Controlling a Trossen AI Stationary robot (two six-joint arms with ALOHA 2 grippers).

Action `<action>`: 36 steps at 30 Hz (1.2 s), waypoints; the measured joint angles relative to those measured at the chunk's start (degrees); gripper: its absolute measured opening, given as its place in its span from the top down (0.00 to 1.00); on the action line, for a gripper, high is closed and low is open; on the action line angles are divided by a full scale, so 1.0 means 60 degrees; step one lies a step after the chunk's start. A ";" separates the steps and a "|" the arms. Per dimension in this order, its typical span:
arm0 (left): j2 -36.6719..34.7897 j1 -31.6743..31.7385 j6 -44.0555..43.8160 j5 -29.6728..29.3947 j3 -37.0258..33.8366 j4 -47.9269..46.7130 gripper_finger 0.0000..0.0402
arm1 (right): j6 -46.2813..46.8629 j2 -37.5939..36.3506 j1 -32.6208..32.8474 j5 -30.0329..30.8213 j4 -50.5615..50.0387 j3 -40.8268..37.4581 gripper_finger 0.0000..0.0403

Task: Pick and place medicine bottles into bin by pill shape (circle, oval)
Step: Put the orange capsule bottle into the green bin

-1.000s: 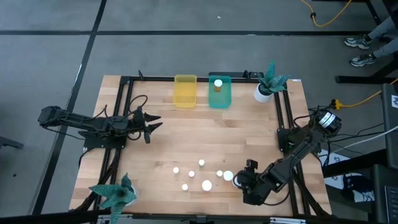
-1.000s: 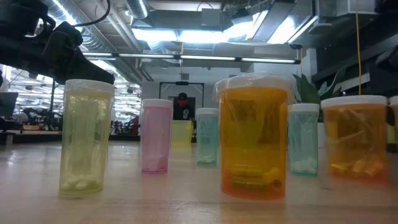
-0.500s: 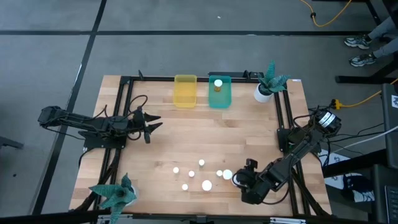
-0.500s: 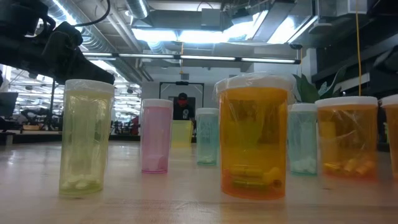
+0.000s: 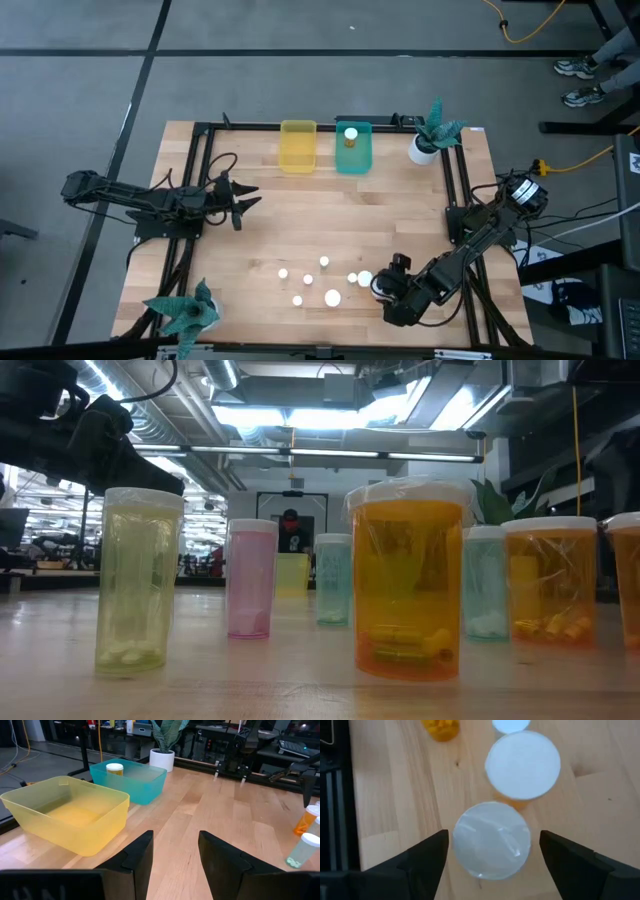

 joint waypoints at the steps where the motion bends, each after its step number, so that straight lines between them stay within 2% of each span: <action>1: -0.0004 0.0000 0.0000 0.0000 -0.0002 -0.0002 0.63 | -0.0073 0.0000 -0.0064 -0.0018 -0.0003 0.0000 0.22; 14: 0.0000 -0.0004 0.0000 0.0000 0.0002 -0.0002 0.63 | -0.0203 0.0463 -0.0369 -0.0347 -0.0059 0.0000 0.23; 29: 0.0000 0.0000 -0.0004 0.0002 -0.0002 -0.0030 0.63 | 0.0373 0.0375 -0.0380 -0.0433 -0.0040 0.0014 0.49; 32: 0.0000 -0.0004 -0.0004 0.0001 0.0001 -0.0027 0.63 | 0.0866 0.0375 -0.0394 -0.0551 -0.0961 0.0297 0.50; 36: 0.0000 0.0000 -0.0004 0.0001 0.0001 -0.0027 0.63 | 0.1469 0.0375 -0.0394 -0.0422 -0.3298 0.1205 0.50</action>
